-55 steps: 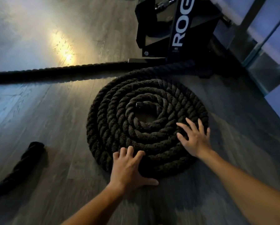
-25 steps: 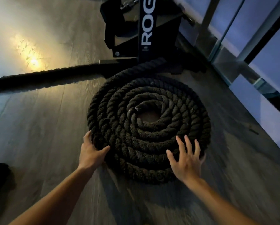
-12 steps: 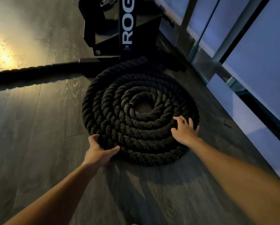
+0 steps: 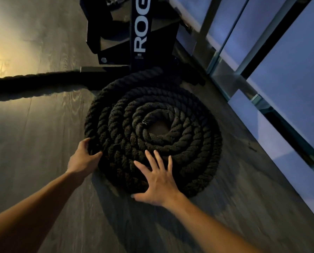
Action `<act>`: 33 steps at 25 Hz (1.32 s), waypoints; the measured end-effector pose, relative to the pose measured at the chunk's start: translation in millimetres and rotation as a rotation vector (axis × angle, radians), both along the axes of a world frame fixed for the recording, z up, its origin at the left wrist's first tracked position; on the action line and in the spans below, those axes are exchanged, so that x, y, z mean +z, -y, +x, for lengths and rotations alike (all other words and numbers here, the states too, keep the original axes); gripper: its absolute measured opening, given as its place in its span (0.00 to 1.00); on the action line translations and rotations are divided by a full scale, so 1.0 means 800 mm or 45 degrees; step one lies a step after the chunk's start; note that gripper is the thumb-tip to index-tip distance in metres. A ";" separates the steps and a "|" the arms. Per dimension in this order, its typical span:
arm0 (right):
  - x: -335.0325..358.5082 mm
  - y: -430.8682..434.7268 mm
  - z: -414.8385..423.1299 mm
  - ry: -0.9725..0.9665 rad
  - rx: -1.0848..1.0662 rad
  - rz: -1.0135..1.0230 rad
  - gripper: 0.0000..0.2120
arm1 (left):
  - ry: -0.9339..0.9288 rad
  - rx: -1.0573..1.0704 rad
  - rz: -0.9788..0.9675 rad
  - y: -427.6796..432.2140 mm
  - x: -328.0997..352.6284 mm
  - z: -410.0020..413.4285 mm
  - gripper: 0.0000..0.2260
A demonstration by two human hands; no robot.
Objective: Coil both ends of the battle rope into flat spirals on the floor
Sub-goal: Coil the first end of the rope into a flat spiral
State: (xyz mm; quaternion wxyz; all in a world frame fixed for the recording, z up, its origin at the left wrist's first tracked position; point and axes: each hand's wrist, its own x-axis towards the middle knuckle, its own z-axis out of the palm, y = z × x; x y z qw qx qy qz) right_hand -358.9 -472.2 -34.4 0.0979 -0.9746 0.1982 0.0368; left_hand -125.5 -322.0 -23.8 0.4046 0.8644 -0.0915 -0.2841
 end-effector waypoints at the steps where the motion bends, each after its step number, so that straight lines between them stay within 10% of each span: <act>1: 0.000 0.006 -0.001 -0.012 0.023 0.027 0.49 | -0.027 0.031 -0.010 0.002 -0.001 0.000 0.36; 9: 0.034 0.119 -0.059 -0.176 0.155 0.249 0.48 | -0.480 0.076 -0.064 0.057 -0.009 -0.047 0.43; 17: 0.084 0.138 -0.030 -0.463 -0.298 0.351 0.47 | -0.031 0.055 0.021 0.110 -0.004 -0.042 0.33; 33: 0.130 0.186 -0.053 -0.990 -0.417 0.175 0.48 | -0.479 -0.365 -0.019 0.150 0.024 -0.140 0.33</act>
